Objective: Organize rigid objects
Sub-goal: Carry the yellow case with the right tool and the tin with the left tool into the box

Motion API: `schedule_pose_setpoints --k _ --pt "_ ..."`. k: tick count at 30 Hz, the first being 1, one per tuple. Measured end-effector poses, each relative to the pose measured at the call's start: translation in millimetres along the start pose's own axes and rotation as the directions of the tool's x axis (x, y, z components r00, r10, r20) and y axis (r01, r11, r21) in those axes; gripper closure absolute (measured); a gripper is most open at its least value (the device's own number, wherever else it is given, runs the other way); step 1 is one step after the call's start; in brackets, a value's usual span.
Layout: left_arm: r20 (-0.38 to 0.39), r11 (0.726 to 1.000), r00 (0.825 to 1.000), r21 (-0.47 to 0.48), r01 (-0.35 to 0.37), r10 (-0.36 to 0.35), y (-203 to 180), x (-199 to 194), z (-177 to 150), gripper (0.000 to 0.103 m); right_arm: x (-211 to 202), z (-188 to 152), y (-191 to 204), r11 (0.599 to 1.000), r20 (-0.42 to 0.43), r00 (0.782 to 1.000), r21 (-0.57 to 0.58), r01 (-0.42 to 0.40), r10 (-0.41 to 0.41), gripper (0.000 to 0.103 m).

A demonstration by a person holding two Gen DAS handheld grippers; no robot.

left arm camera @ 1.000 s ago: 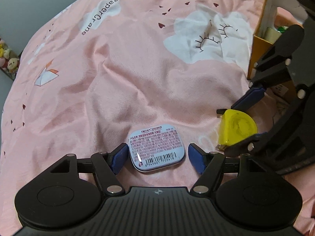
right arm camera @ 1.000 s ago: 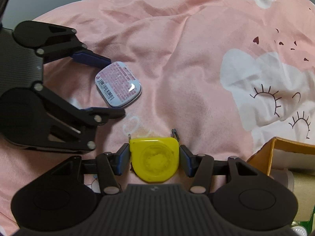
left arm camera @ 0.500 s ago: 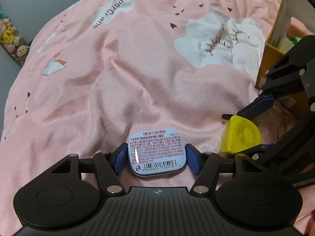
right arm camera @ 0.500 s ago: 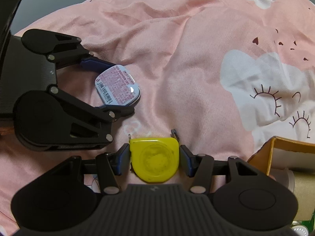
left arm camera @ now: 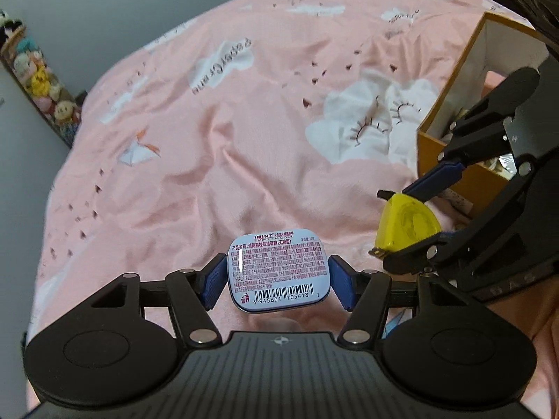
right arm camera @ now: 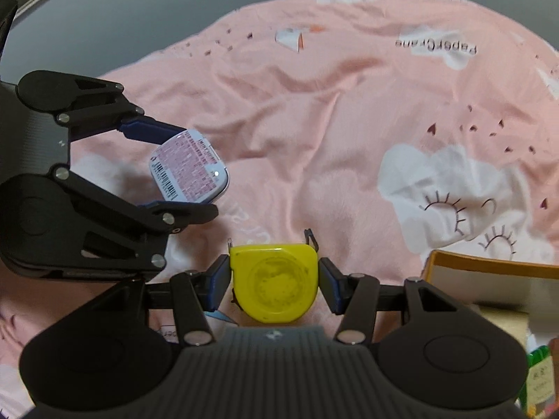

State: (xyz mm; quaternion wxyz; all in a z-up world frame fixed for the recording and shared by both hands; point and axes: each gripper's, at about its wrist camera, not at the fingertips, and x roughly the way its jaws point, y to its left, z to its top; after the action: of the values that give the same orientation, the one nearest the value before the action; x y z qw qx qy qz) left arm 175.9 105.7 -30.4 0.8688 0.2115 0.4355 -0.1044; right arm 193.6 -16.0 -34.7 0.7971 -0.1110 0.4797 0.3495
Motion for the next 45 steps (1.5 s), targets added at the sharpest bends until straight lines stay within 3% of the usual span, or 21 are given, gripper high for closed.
schedule_pose_setpoints --k 12,22,30,34,37,41,45 --pt "0.100 1.000 0.995 0.013 -0.004 0.003 -28 -49 14 0.032 -73 -11 9 0.997 0.117 0.991 -0.032 0.065 -0.061 0.049" --pt "0.213 0.995 0.972 0.038 0.095 -0.101 -73 -72 47 0.032 -127 -35 -31 0.989 0.114 0.982 -0.005 0.150 -0.148 0.049" --pt "0.252 0.968 0.934 0.076 0.240 -0.252 -123 -60 78 0.032 -155 -67 -100 0.962 -0.017 0.966 0.087 0.258 -0.258 0.049" --pt "0.209 0.934 0.914 -0.009 0.358 -0.349 -136 -39 90 0.032 -153 -84 -129 0.952 -0.127 0.957 0.127 0.277 -0.261 0.049" --pt "0.154 0.907 0.907 -0.101 0.408 -0.391 -146 -19 94 0.032 -144 -93 -147 0.952 -0.218 0.949 0.153 0.266 -0.230 0.049" --pt "0.119 0.871 0.888 -0.173 0.459 -0.444 -159 -4 93 0.032 -123 -101 -165 0.949 -0.327 0.916 0.130 0.289 -0.234 0.049" --pt "0.093 0.852 0.878 -0.212 0.479 -0.470 -167 3 91 0.032 -107 -108 -181 0.949 -0.414 0.881 0.108 0.297 -0.229 0.049"
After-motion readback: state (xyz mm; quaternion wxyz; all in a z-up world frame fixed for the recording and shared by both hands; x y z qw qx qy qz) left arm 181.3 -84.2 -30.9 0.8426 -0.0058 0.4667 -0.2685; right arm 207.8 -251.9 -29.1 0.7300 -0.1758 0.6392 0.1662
